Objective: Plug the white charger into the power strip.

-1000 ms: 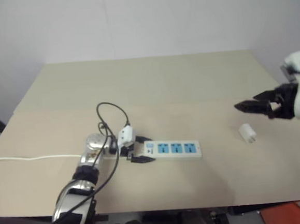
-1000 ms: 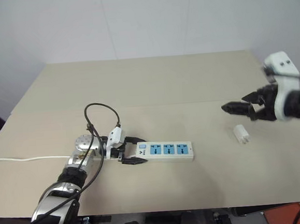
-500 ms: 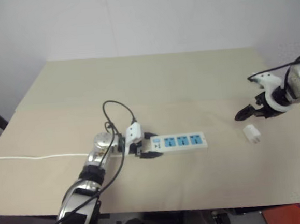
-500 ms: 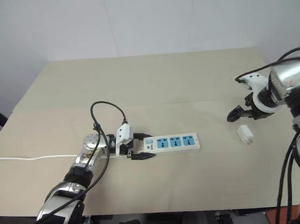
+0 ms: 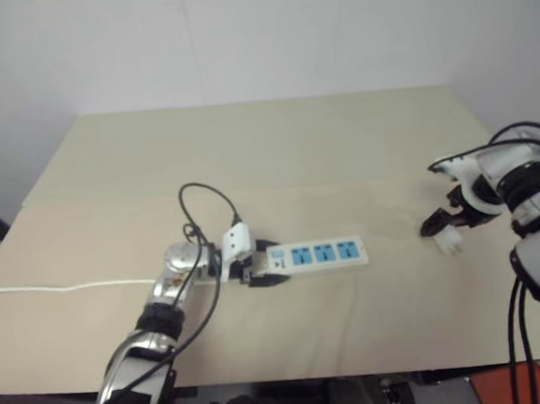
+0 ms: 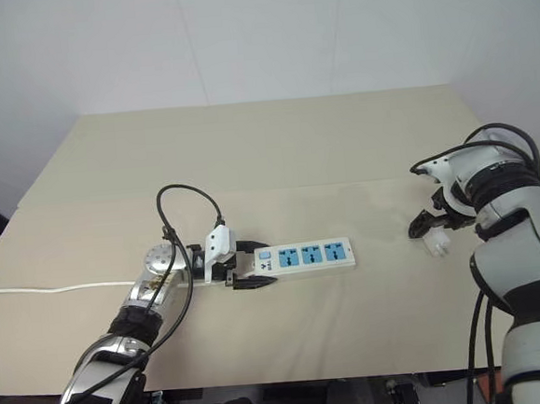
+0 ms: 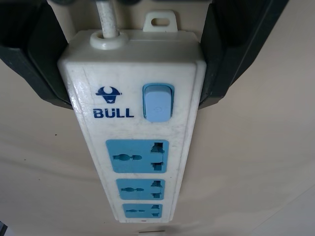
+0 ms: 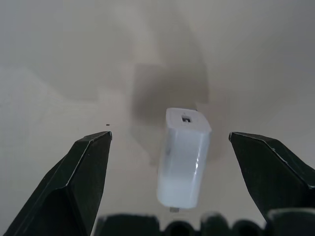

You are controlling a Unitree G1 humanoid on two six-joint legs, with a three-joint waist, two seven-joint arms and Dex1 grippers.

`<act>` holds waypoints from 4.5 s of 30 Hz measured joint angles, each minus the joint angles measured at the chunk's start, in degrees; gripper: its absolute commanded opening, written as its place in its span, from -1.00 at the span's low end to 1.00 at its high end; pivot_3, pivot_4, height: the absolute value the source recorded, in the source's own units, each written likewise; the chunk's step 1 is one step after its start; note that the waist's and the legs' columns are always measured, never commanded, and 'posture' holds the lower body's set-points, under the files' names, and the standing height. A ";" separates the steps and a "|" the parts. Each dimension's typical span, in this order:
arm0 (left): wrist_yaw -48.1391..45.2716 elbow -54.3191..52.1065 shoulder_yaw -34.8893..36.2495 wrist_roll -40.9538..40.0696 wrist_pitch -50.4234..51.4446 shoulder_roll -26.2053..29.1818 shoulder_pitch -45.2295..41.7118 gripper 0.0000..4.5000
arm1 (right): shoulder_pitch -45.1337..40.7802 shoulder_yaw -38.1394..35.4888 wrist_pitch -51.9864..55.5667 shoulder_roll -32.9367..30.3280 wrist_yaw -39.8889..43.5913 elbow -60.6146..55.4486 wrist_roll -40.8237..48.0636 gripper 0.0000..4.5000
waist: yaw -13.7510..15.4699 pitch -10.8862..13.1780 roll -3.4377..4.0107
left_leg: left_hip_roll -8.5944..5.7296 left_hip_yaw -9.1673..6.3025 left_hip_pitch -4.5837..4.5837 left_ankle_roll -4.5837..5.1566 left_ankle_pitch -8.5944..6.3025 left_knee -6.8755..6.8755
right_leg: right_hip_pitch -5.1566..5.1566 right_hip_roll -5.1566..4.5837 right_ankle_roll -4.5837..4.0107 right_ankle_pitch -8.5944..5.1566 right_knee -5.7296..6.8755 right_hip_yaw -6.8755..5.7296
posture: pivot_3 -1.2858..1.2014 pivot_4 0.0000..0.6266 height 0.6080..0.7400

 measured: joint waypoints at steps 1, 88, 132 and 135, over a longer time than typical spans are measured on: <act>0.17 -0.44 -0.03 -0.03 0.07 0.11 0.26 0.45 | 0.00 -0.34 -0.72 0.56 0.06 0.86 -0.93 1.00 | -0.04 0.00 0.01 | 0.00 0.00 0.00 -0.01 0.01 0.00 | 0.00 0.00 0.00 0.00 0.01 0.00 | 0.03 -0.52 1.00; -5.40 -4.22 -0.95 -3.20 1.29 6.61 4.06 0.45 | 44.84 -29.48 -58.37 26.67 -0.40 -47.76 12.70 -0.52 | -1.17 -0.18 -0.08 | 0.03 -0.17 0.98 0.37 -0.22 -0.11 | 0.84 0.14 0.01 0.02 0.01 0.08 | 0.03 -0.52 1.00; -3.22 -6.70 -3.13 -4.96 2.36 8.43 5.91 0.45 | 44.72 -27.95 -67.17 25.40 3.83 -41.34 14.10 -0.52 | -0.86 -0.32 -0.29 | 0.13 -0.08 1.88 0.35 -0.21 -0.77 | 1.31 0.21 -0.30 -0.18 -0.07 0.15 | 0.03 -0.52 1.00; -2.99 -6.88 -3.37 -4.96 2.36 8.38 5.92 0.45 | 44.73 -27.48 -69.06 24.78 4.02 -40.79 14.11 -0.52 | -0.68 -0.34 -0.31 | 0.12 -0.07 1.87 0.35 -0.21 -0.77 | 1.32 0.18 -0.30 -0.18 -0.08 0.15 | 0.03 -0.52 1.00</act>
